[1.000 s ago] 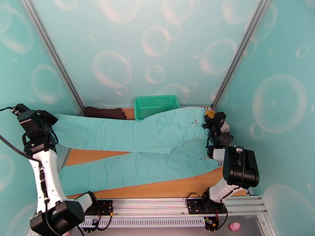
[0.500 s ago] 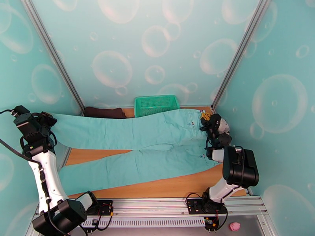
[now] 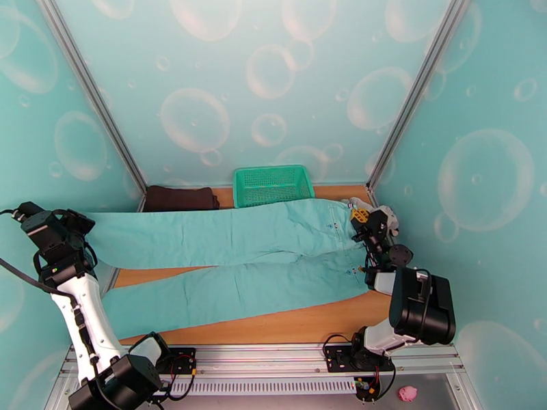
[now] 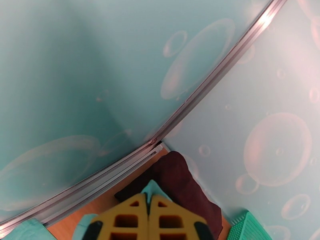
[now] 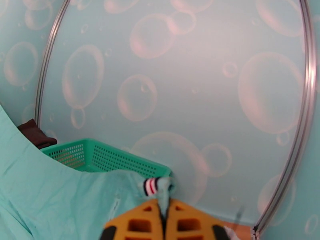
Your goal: Fold and stack the trousers
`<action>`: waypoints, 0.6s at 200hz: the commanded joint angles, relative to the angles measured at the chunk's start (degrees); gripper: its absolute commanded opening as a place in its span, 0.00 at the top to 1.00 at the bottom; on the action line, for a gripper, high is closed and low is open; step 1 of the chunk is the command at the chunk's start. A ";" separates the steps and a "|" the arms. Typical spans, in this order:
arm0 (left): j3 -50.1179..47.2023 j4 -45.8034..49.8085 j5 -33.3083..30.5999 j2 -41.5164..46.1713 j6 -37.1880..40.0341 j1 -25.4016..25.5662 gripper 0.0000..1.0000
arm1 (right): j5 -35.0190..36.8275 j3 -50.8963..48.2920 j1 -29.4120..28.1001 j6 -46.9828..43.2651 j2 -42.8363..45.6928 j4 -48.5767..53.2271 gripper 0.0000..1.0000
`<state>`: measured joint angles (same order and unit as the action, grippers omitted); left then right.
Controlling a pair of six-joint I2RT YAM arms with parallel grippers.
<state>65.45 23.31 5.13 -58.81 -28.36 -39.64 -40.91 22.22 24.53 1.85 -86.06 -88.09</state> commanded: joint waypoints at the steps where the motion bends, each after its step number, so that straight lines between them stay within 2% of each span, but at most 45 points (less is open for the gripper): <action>1: -1.81 -0.36 1.25 1.98 -0.42 -1.72 1.00 | 6.85 -2.89 1.93 3.43 3.55 -9.86 1.00; 28: -3.86 -0.66 6.06 2.97 -1.31 -3.61 1.00 | 8.41 -6.00 2.51 4.54 7.46 -4.23 1.00; 55: -6.06 -1.18 10.36 3.70 -1.68 -6.03 1.00 | 9.83 -9.77 3.31 3.14 8.39 -6.04 1.00; 78: -7.08 -1.15 11.92 3.84 -1.34 -7.10 1.00 | 10.42 -11.87 4.87 3.19 8.50 -5.77 1.00; 102: -8.27 -1.66 13.95 4.57 -2.20 -7.82 1.00 | 14.20 -13.85 5.16 1.89 9.00 -4.00 1.00; 120: -8.91 -1.30 14.08 5.33 -2.23 -8.26 1.00 | 16.45 -15.39 5.17 1.25 9.85 -4.76 0.96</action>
<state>57.63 23.14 16.64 -55.31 -30.04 -47.05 -29.85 8.60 29.10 3.81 -78.06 -88.03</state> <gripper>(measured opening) 0.046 0.061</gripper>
